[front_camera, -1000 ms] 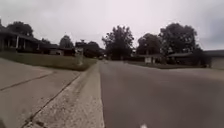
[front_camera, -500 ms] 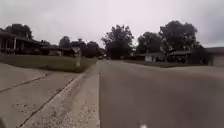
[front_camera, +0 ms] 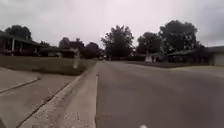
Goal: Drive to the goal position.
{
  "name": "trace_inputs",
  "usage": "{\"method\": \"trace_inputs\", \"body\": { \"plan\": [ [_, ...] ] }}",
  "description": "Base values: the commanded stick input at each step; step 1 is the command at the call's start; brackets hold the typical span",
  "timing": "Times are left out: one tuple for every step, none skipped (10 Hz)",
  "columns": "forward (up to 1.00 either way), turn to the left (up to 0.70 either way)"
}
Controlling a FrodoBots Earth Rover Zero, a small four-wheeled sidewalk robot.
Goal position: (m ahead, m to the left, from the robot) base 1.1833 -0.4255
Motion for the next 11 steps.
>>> {"method": "trace_inputs", "body": {
  "plan": [
    [0.70, 0.00],
    [0.70, 0.00],
    [0.70, 0.00],
    [0.70, 0.00],
    [0.70, 0.00],
    [0.70, 0.00],
    [0.70, 0.00],
    [0.70, 0.00],
    [0.70, 0.00],
    [0.70, 0.00],
    [0.70, 0.00]
  ]
}}
